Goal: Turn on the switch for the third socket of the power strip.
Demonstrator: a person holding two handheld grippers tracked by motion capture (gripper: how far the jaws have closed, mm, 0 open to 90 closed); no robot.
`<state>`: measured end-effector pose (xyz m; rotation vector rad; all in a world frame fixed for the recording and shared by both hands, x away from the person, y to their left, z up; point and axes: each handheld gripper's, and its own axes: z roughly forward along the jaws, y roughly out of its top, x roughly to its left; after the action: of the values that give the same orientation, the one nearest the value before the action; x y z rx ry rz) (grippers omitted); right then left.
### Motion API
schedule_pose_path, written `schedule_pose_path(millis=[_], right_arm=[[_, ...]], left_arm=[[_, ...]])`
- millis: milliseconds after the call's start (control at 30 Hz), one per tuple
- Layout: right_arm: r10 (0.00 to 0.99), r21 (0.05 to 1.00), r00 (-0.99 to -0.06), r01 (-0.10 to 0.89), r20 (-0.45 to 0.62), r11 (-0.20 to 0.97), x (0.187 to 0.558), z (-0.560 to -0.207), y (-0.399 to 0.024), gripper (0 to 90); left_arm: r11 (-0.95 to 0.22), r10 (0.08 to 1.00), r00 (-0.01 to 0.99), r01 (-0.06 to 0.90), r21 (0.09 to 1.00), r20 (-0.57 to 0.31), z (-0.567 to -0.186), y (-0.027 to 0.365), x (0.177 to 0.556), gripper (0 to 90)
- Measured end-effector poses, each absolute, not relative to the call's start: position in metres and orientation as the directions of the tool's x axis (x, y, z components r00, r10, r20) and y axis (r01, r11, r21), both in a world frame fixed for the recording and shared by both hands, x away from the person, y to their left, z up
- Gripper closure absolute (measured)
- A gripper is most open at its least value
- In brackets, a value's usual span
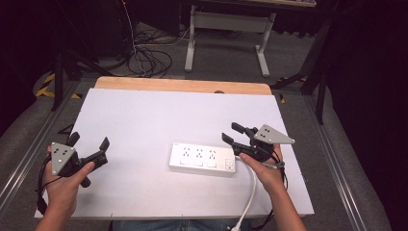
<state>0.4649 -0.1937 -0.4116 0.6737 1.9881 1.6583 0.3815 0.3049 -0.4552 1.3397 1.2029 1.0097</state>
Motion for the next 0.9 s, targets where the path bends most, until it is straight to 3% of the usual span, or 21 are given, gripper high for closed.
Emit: schedule_pose_path(millis=[700,900], right_arm=[[0.654,0.995,-0.756,0.041,-0.031,0.094,0.467,-0.412,-0.206,28.7],[0.644,0.995,-0.765,0.04,-0.025,0.087,0.468,-0.413,-0.209,8.6]], left_arm=[[0.03,0.988,0.145,0.127,0.991,-0.048,-0.455,0.305,0.381,5.4],[0.031,0.988,0.144,0.127,0.991,-0.049,-0.455,0.305,0.381,5.4]])
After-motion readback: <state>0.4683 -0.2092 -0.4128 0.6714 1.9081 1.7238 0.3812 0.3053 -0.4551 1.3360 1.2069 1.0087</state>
